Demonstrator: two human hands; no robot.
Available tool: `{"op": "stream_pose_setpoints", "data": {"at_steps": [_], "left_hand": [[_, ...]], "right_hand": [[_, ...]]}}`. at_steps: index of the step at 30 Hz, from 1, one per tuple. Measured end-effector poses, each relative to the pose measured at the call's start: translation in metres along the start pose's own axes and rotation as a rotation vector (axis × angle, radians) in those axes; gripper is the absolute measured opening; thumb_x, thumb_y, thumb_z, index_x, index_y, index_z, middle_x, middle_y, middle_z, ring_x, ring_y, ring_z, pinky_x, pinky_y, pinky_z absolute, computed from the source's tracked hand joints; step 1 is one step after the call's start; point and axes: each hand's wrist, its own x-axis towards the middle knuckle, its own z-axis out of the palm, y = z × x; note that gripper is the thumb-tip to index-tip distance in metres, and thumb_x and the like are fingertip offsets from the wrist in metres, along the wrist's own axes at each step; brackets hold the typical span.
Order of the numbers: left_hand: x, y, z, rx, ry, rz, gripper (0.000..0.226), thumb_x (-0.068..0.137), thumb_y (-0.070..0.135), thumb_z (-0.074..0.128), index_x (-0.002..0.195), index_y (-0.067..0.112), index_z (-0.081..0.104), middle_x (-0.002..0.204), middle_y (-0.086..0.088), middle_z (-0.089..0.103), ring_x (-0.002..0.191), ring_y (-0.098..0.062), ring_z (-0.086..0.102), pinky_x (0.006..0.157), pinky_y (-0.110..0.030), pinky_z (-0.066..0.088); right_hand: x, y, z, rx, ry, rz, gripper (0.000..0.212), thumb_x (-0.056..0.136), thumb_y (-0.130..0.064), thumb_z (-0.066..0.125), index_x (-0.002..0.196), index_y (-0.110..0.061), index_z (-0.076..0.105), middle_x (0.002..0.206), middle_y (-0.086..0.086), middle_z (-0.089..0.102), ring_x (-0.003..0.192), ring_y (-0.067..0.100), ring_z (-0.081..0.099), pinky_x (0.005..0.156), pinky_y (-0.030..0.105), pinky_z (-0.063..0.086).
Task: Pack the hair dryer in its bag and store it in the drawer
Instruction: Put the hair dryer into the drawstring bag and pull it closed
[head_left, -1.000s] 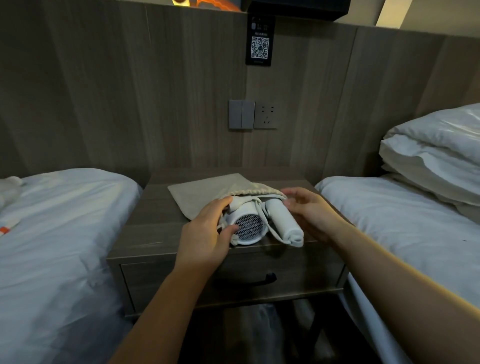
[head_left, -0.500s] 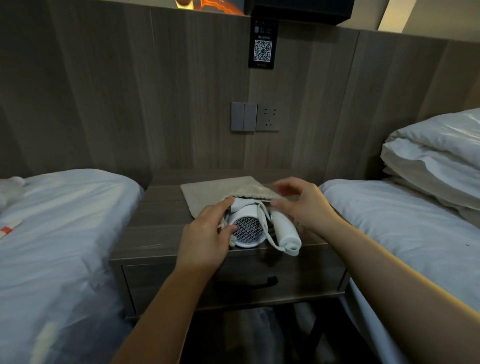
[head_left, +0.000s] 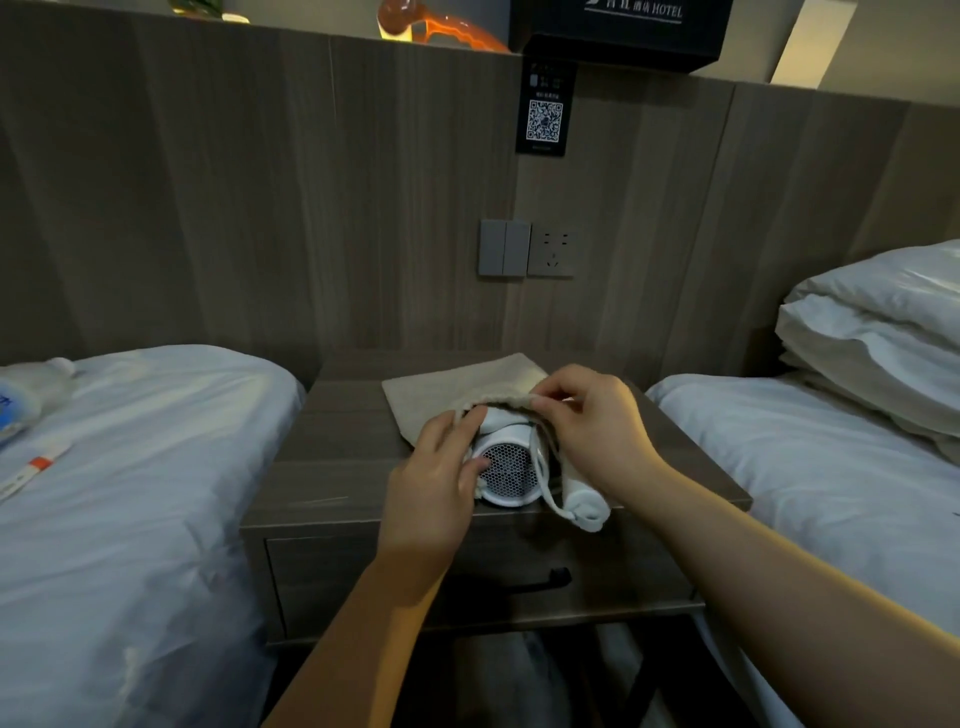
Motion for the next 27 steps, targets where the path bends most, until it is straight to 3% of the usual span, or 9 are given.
{"op": "stream_pose_setpoints", "data": {"at_steps": [3,7,9,11,15,17,19,22,27], "left_hand": [[-0.002,-0.001,0.001,0.005,0.02,0.022,0.047,0.078,0.012,0.072,0.123,0.016,0.059,0.124,-0.011,0.06,0.096,-0.024,0.066,0.069,-0.034,0.057],[0.0,0.003,-0.001,0.036,-0.04,0.022,0.047,0.078,0.01,0.072,0.123,0.017,0.059,0.136,-0.009,0.051,0.111,-0.025,0.06,0.077,-0.036,0.054],[0.002,0.006,-0.003,0.02,-0.083,-0.026,0.046,0.081,0.011,0.069,0.124,0.019,0.057,0.143,-0.005,0.043,0.123,-0.022,0.05,0.085,-0.034,0.048],[0.002,0.008,-0.006,-0.023,-0.11,-0.063,0.044,0.086,0.013,0.063,0.127,0.022,0.053,0.148,0.001,0.036,0.129,-0.016,0.042,0.09,-0.031,0.044],[0.003,0.013,-0.012,-0.131,-0.241,0.041,0.056,0.09,0.019,0.053,0.14,0.034,0.033,0.151,0.017,0.018,0.137,0.0,0.018,0.108,-0.028,0.03],[0.003,0.017,-0.018,-0.226,-0.413,0.027,0.073,0.085,0.039,0.059,0.138,0.055,0.011,0.153,0.023,-0.001,0.141,0.002,0.002,0.114,-0.031,0.019],[0.003,0.023,-0.022,-0.179,-0.557,-0.015,0.098,0.066,0.062,0.068,0.125,0.07,-0.01,0.15,0.026,-0.024,0.141,-0.002,-0.013,0.116,-0.039,0.012],[-0.001,0.031,-0.022,-0.046,-0.634,-0.066,0.123,0.05,0.06,0.08,0.113,0.07,-0.025,0.141,0.026,-0.041,0.138,-0.005,-0.026,0.118,-0.048,0.005],[-0.003,0.034,-0.017,0.028,-0.618,-0.076,0.13,0.046,0.06,0.082,0.114,0.067,-0.028,0.136,0.024,-0.047,0.136,-0.007,-0.03,0.117,-0.051,0.006]], "right_hand": [[-0.005,0.004,-0.007,-0.072,-0.177,-0.054,0.006,0.083,-0.018,0.066,0.08,-0.015,0.071,0.089,-0.006,0.061,0.089,0.01,0.057,0.083,0.025,0.044],[-0.004,0.028,-0.029,0.199,-0.173,0.193,0.008,0.084,-0.026,0.064,0.088,-0.032,0.068,0.114,0.0,0.062,0.108,0.013,0.057,0.098,0.034,0.044],[-0.013,0.044,-0.035,0.371,-0.238,0.369,0.03,0.073,-0.045,0.068,0.101,-0.036,0.066,0.125,0.003,0.06,0.114,0.02,0.058,0.1,0.046,0.046],[-0.026,0.062,-0.037,0.506,-0.295,0.475,0.051,0.064,-0.048,0.071,0.113,-0.037,0.061,0.132,0.004,0.055,0.116,0.023,0.057,0.096,0.047,0.049],[-0.047,0.075,-0.033,0.555,-0.232,0.492,0.036,0.083,-0.014,0.067,0.115,-0.03,0.061,0.125,0.001,0.062,0.11,0.017,0.062,0.083,0.034,0.053],[-0.053,0.074,-0.028,0.568,-0.141,0.529,0.034,0.085,-0.01,0.065,0.115,-0.025,0.062,0.119,0.003,0.066,0.106,0.019,0.064,0.085,0.039,0.055],[-0.055,0.069,-0.024,0.58,-0.042,0.559,0.032,0.084,-0.007,0.065,0.114,-0.014,0.063,0.11,0.007,0.069,0.097,0.022,0.067,0.082,0.041,0.057],[-0.056,0.061,-0.02,0.515,0.061,0.544,0.025,0.083,-0.005,0.066,0.107,-0.007,0.065,0.099,0.009,0.07,0.085,0.021,0.068,0.073,0.034,0.059],[-0.055,0.055,-0.015,0.478,0.169,0.556,0.018,0.079,-0.009,0.071,0.096,-0.004,0.068,0.086,0.011,0.07,0.071,0.019,0.067,0.06,0.027,0.057]]}}
